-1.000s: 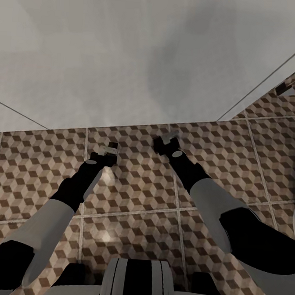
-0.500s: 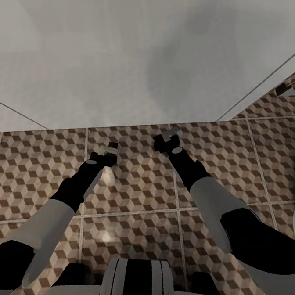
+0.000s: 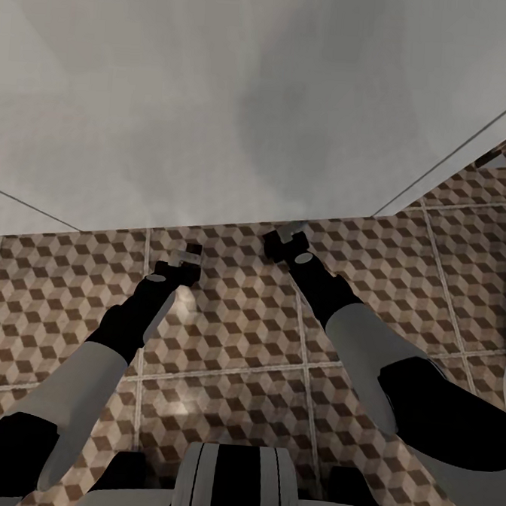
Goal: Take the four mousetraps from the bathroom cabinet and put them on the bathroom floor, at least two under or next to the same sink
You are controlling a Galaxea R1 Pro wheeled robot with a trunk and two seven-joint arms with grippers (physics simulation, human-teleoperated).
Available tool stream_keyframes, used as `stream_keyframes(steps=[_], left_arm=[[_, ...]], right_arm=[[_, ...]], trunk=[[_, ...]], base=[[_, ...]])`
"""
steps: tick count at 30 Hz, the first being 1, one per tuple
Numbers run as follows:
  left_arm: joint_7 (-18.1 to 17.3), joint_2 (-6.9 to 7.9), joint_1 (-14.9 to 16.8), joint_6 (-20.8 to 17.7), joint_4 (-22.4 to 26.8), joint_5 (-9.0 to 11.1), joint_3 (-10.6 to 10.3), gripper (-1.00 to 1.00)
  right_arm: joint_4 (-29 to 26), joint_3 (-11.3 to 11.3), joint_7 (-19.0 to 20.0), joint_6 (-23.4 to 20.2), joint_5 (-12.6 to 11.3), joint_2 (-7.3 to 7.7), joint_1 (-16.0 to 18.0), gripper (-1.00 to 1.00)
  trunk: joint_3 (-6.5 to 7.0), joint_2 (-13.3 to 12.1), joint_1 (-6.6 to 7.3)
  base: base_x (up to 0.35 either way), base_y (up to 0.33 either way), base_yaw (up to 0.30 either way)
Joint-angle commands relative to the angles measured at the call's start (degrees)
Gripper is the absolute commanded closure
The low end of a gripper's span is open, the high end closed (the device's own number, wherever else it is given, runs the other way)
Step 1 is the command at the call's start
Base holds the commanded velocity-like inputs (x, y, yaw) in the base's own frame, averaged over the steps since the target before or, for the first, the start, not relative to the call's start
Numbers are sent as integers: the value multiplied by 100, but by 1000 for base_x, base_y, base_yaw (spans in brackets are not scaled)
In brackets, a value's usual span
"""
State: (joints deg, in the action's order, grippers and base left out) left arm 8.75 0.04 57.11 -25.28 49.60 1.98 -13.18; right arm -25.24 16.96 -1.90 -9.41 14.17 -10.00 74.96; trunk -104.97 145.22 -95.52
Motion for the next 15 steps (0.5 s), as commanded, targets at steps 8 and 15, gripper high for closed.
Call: stream_keyframes(steps=[8, 15], left_arm=[[39, 5, 2, -30, 6, 18, -18, 100], [39, 5, 2, -30, 40, 20, -18, 100]], right_arm=[[58, 17, -23, -2, 50, 0, 1, 100], [98, 17, -31, 318, 58, 0, 1, 100]], trunk=[[-3, 1, 1], [-3, 1, 1]], base=[[1, 0, 0], [0, 0, 0]])
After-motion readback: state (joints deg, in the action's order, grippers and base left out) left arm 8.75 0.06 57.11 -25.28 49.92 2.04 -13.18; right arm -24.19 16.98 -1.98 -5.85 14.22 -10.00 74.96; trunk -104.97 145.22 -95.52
